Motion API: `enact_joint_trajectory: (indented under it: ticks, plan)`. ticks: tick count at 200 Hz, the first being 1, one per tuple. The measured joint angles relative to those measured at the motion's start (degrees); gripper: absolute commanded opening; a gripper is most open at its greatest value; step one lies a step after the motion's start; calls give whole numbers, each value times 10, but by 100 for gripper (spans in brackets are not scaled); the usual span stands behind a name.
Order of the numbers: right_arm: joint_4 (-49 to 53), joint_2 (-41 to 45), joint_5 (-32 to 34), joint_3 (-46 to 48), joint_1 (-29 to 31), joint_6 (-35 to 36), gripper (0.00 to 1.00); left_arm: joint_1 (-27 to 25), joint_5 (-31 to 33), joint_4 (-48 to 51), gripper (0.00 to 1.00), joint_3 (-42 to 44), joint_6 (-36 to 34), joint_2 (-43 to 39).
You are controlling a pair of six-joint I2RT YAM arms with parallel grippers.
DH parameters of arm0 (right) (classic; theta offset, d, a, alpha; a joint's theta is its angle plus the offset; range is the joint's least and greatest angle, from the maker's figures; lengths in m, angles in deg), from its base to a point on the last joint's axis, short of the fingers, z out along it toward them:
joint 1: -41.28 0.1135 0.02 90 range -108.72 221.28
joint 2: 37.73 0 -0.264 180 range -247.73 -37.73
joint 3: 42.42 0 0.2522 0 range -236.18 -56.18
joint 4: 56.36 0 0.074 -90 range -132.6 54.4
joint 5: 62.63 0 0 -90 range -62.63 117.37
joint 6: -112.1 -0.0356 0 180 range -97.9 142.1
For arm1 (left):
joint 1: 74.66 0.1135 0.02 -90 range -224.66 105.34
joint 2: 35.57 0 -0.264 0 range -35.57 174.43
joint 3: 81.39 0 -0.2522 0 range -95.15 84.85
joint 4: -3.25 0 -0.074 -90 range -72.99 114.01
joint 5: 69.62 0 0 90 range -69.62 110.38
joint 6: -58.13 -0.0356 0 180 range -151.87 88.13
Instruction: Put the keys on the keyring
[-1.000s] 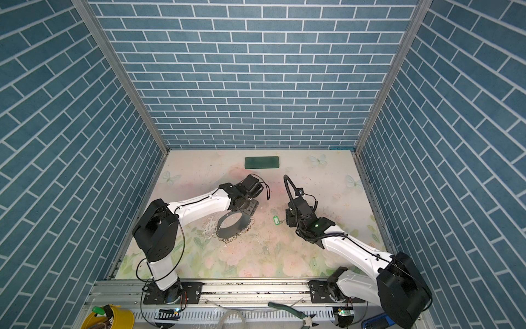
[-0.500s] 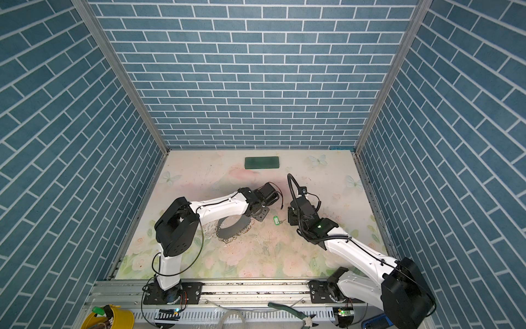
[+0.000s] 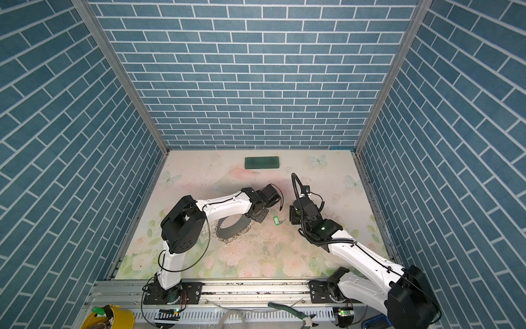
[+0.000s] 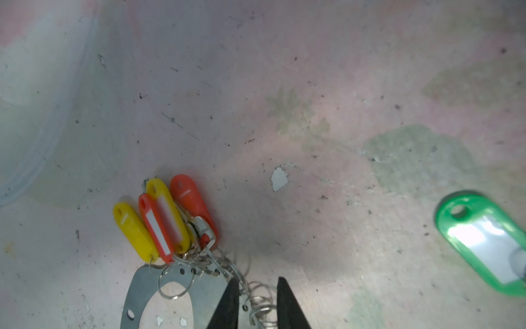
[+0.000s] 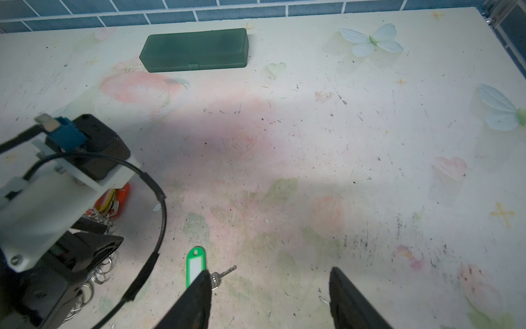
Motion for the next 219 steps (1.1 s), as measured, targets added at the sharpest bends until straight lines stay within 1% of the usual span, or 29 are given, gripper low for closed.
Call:
enact_joint_trajectory:
  ticks: [37, 83, 123, 147, 162, 172, 209, 219]
  plan:
    - [1, 0, 0, 0, -1, 0, 66, 0, 10, 1, 26, -4, 2, 6]
    - [2, 0, 0, 0, -1, 0, 65, 0, 16, 2, 21, -7, 3, 28]
    - [3, -3, -1, 0, -2, 0, 66, 0, 26, 4, 21, -8, 4, 29]
    - [3, -5, -2, 0, -2, 0, 66, 0, 34, 8, 14, -9, 5, 29]
    - [3, -9, -2, 0, -2, 0, 66, 0, 38, 9, 14, -10, 6, 29]
    - [4, -10, -3, 0, -2, 0, 66, 0, 40, 9, 16, -10, 7, 29]
    - [4, -13, -5, 0, -2, 0, 66, 0, 37, 7, 31, -7, 9, 23]
    - [4, -13, -5, 0, -2, 0, 66, 0, 34, 4, 34, -1, 8, 13]
